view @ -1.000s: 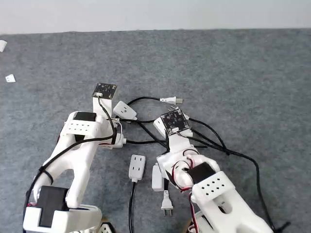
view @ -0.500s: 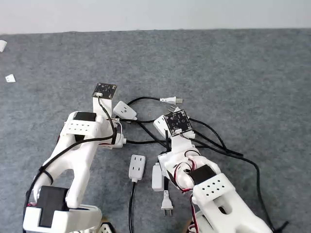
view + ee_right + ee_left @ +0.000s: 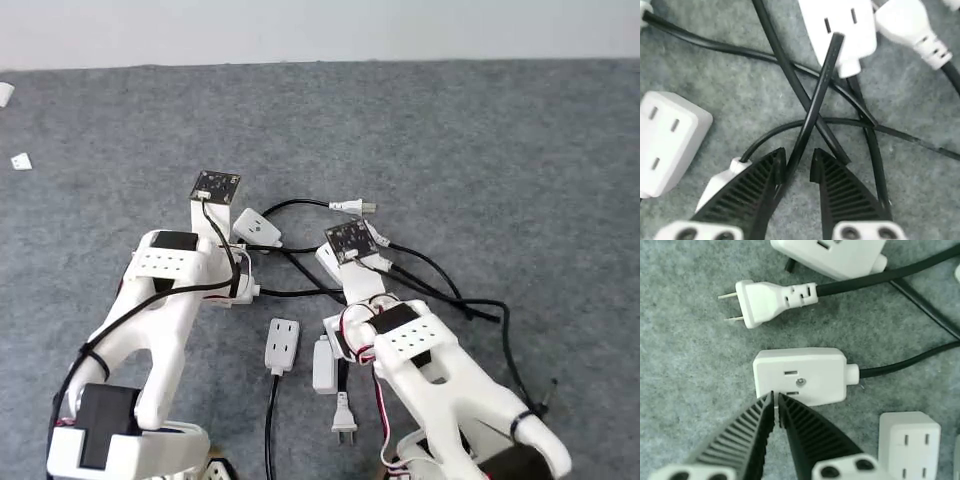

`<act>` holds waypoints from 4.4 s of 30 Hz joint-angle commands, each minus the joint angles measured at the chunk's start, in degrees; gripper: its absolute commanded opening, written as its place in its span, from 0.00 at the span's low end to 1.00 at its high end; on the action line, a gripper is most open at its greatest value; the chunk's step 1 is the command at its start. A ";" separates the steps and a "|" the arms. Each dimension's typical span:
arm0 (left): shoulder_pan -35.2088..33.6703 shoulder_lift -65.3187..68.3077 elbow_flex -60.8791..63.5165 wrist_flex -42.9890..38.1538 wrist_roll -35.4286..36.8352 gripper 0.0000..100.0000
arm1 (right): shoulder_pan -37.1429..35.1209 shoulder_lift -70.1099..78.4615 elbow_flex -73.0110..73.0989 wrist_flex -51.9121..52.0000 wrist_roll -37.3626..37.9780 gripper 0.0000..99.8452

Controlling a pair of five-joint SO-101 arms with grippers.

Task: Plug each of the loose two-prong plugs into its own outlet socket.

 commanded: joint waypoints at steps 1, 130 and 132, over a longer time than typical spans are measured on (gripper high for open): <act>-0.26 -1.05 -0.04 -1.67 -0.35 0.01 | 0.75 0.31 -3.25 0.31 0.62 0.08; -0.44 -1.14 -0.04 -1.67 -0.44 0.01 | 66.24 7.87 -13.45 6.37 31.12 0.02; -0.44 -1.14 -0.04 -1.67 -0.44 0.01 | 66.15 8.22 -12.66 5.14 31.12 0.05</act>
